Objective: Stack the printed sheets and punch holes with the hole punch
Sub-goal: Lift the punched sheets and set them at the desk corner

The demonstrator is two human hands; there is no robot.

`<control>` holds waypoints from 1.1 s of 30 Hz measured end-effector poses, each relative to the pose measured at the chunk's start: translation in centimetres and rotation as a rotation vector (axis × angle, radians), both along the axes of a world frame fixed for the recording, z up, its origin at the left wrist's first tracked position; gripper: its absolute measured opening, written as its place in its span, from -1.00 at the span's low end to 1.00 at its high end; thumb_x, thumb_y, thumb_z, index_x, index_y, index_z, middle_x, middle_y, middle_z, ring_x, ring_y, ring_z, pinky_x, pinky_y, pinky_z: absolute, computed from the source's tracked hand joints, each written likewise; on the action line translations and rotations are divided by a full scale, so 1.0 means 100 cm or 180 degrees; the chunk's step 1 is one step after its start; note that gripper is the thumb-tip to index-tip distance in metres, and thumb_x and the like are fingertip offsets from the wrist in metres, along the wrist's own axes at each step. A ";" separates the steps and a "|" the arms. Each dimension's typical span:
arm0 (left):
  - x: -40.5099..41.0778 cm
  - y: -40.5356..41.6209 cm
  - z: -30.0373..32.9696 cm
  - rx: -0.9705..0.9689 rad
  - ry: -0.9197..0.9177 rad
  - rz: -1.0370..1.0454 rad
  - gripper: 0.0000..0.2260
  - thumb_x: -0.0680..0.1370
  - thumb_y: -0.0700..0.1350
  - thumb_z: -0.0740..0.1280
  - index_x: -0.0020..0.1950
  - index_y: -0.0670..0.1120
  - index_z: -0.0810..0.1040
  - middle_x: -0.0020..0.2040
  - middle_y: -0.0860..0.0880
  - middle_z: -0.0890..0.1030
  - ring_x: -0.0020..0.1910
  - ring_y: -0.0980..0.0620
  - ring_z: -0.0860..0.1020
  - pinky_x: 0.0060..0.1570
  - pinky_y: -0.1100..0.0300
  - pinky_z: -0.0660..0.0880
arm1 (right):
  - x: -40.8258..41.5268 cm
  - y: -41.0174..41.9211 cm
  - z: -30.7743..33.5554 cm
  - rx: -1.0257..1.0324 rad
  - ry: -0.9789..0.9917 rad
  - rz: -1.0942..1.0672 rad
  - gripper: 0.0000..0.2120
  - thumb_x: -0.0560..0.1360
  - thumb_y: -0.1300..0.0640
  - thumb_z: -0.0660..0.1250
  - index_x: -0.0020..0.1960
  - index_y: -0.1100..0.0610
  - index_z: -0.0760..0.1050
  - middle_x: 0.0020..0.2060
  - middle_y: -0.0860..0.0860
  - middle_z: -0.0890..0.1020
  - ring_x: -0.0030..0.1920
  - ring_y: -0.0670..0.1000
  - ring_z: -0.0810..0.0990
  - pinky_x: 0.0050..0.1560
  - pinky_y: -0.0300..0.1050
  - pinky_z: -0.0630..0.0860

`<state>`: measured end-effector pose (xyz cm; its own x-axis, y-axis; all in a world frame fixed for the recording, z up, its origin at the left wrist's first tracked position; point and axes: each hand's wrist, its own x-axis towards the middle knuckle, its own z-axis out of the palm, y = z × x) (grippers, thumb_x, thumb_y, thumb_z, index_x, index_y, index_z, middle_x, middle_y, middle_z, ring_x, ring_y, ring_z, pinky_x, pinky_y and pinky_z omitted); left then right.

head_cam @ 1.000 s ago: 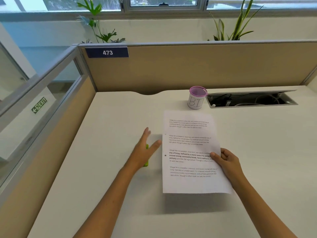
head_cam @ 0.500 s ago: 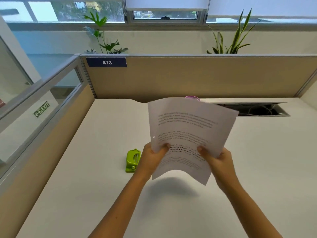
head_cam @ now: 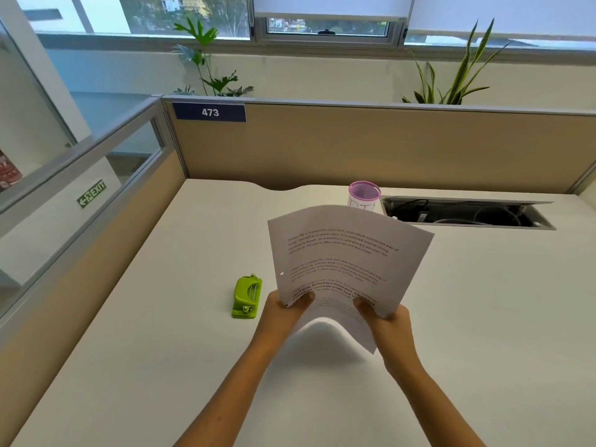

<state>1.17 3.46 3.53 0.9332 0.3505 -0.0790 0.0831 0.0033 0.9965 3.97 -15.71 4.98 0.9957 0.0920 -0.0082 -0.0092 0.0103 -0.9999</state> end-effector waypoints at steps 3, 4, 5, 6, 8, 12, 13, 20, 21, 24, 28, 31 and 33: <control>-0.005 -0.006 -0.015 0.0099 0.0194 0.0028 -0.88 0.46 -0.08 0.43 -0.17 0.16 0.61 -0.13 0.16 0.66 -0.09 0.08 0.62 -0.27 0.42 0.53 | -0.003 -0.003 -0.017 -0.0109 0.0151 0.0073 -0.75 0.47 0.20 0.41 -0.02 -0.15 0.56 -0.06 -0.09 0.69 -0.03 0.02 0.64 -0.20 -0.26 0.62; -0.006 -0.007 -0.020 0.0164 0.0280 0.0074 -0.91 0.47 -0.09 0.42 -0.15 0.12 0.60 -0.12 0.13 0.66 -0.09 0.05 0.61 -0.28 0.43 0.51 | -0.003 -0.005 -0.022 -0.0169 0.0182 0.0109 -0.76 0.46 0.18 0.42 -0.01 -0.16 0.55 -0.04 -0.08 0.68 -0.02 0.02 0.64 -0.20 -0.26 0.62; -0.007 -0.008 -0.025 0.0247 0.0360 0.0122 -0.93 0.48 -0.09 0.41 -0.10 0.09 0.58 -0.10 0.08 0.65 -0.09 0.02 0.59 -0.26 0.39 0.50 | -0.003 -0.007 -0.026 -0.0244 0.0196 0.0146 -0.77 0.46 0.15 0.42 -0.01 -0.17 0.55 -0.04 -0.07 0.68 -0.02 0.02 0.64 -0.18 -0.24 0.62; -0.008 -0.008 -0.029 0.0342 0.0410 0.0157 -0.91 0.48 -0.09 0.40 -0.04 0.05 0.57 -0.07 0.04 0.64 -0.08 0.00 0.58 -0.21 0.31 0.49 | -0.003 -0.010 -0.029 -0.0321 0.0202 0.0181 -0.78 0.46 0.13 0.42 -0.02 -0.18 0.56 -0.04 -0.07 0.68 -0.02 0.02 0.64 -0.17 -0.22 0.62; -0.010 -0.007 -0.036 0.0465 0.0423 0.0185 -0.84 0.49 -0.09 0.40 0.06 -0.01 0.58 -0.02 -0.01 0.63 -0.07 -0.03 0.58 -0.13 0.20 0.48 | -0.001 -0.014 -0.031 -0.0451 0.0231 0.0251 -0.77 0.46 0.13 0.42 -0.06 -0.21 0.56 -0.06 -0.10 0.68 -0.04 0.02 0.64 -0.18 -0.22 0.61; -0.009 -0.003 -0.034 0.0343 0.0467 0.0181 -0.84 0.47 -0.08 0.42 0.04 0.01 0.56 -0.04 -0.01 0.63 -0.07 -0.05 0.60 -0.10 0.13 0.55 | 0.005 -0.018 -0.030 -0.0586 0.0275 0.0408 -0.77 0.45 0.13 0.43 -0.06 -0.21 0.56 -0.05 -0.14 0.68 -0.07 -0.04 0.66 -0.23 -0.31 0.59; -0.009 -0.002 -0.032 0.0316 0.0469 0.0164 -0.83 0.47 -0.08 0.42 0.04 0.02 0.56 -0.05 0.01 0.64 -0.07 -0.03 0.60 -0.10 0.15 0.55 | 0.005 -0.018 -0.029 -0.0595 0.0284 0.0420 -0.79 0.45 0.12 0.43 -0.05 -0.20 0.57 -0.05 -0.15 0.68 -0.08 -0.06 0.67 -0.21 -0.31 0.59; -0.027 0.022 -0.024 -0.0173 0.0391 0.0177 -0.79 0.45 -0.07 0.44 0.05 0.12 0.57 -0.07 0.21 0.64 -0.06 0.27 0.60 -0.21 0.44 0.51 | 0.001 -0.009 -0.033 -0.0530 0.0494 0.0549 -0.85 0.46 0.10 0.42 0.03 -0.02 0.62 -0.05 -0.06 0.73 -0.08 -0.03 0.70 -0.10 -0.08 0.65; -0.029 0.028 -0.022 -0.0197 0.0414 0.0199 -0.80 0.45 -0.08 0.44 0.04 0.13 0.57 -0.05 0.20 0.65 -0.05 0.24 0.60 -0.17 0.39 0.51 | -0.002 -0.005 -0.031 -0.0519 0.0528 0.0575 -0.84 0.47 0.09 0.41 0.05 -0.01 0.62 -0.05 -0.06 0.73 -0.08 -0.02 0.70 -0.13 -0.06 0.66; -0.035 0.054 -0.019 -0.0259 0.0441 0.0251 -0.83 0.45 -0.09 0.44 0.00 0.12 0.60 -0.07 0.19 0.67 -0.08 0.22 0.63 -0.18 0.39 0.54 | -0.010 0.019 -0.026 -0.0483 0.0689 0.0643 -0.82 0.51 0.05 0.36 0.11 -0.01 0.57 -0.06 -0.06 0.72 -0.12 -0.01 0.70 -0.32 -0.06 0.63; -0.042 0.097 -0.014 -0.0198 0.0550 0.0260 -0.85 0.46 -0.09 0.43 0.02 0.07 0.61 -0.09 0.17 0.68 -0.13 0.22 0.64 -0.27 0.42 0.53 | -0.025 0.067 -0.021 -0.0547 0.0785 0.0626 -0.83 0.55 0.02 0.29 0.14 -0.03 0.51 -0.10 -0.04 0.72 -0.23 0.11 0.72 -0.45 -0.14 0.54; -0.046 0.136 -0.013 -0.0160 0.0656 0.0249 -0.85 0.48 -0.10 0.42 0.02 0.08 0.60 -0.05 0.13 0.67 -0.06 0.17 0.63 -0.21 0.38 0.52 | -0.030 0.108 -0.020 -0.0447 0.0870 0.0558 -0.80 0.56 0.12 0.28 0.18 -0.02 0.49 0.00 -0.03 0.67 -0.06 0.07 0.66 -0.39 -0.14 0.59; -0.047 0.164 -0.013 -0.0164 0.0766 0.0247 -0.83 0.49 -0.11 0.40 0.07 0.05 0.60 -0.03 0.09 0.67 -0.03 0.11 0.62 -0.15 0.29 0.54 | -0.031 0.136 -0.017 -0.0382 0.0895 0.0564 -0.77 0.57 0.19 0.26 0.20 0.00 0.47 0.05 -0.02 0.64 0.00 0.07 0.62 -0.37 -0.12 0.62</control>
